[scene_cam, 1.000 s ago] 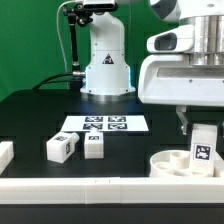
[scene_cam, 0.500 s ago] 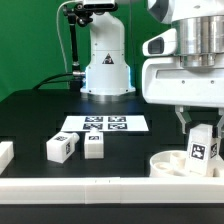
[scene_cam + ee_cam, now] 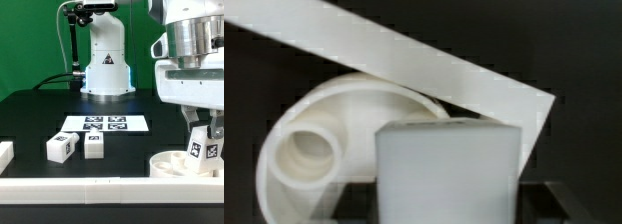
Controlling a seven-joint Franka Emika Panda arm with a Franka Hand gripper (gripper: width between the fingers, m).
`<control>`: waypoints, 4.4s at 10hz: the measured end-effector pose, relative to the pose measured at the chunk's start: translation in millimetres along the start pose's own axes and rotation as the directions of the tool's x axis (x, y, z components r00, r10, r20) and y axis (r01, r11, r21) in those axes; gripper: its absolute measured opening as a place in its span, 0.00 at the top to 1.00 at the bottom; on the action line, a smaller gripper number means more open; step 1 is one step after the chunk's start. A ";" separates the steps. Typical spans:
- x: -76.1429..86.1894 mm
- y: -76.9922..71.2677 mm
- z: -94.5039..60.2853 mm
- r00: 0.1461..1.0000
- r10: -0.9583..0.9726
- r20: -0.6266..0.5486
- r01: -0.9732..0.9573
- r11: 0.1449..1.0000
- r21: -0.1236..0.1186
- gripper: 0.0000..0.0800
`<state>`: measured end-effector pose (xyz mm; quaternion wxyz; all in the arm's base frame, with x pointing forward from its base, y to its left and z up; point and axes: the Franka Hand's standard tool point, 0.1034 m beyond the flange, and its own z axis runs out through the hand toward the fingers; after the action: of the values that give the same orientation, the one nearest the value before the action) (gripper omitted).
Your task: Assemble stool
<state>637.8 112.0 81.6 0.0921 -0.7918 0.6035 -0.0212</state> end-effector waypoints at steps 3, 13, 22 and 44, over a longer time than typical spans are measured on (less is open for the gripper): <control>-1.9 -1.6 0.1 0.962 0.268 0.048 -0.269 0.963 0.013 0.57; -9.4 -5.1 0.6 0.590 0.794 0.147 -0.801 0.598 -0.016 0.57; 14.1 -3.6 -38.0 0.712 0.681 0.171 -0.696 0.717 0.038 0.19; 118.1 65.7 -29.7 0.979 -0.203 -0.002 0.203 0.978 0.044 0.19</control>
Offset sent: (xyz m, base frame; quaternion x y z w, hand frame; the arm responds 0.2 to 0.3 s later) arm -0.0005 -0.0006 -0.0010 0.0092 -0.0083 0.2568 0.9664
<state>603.0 -21.7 90.3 0.1075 -0.8471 0.5188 -0.0427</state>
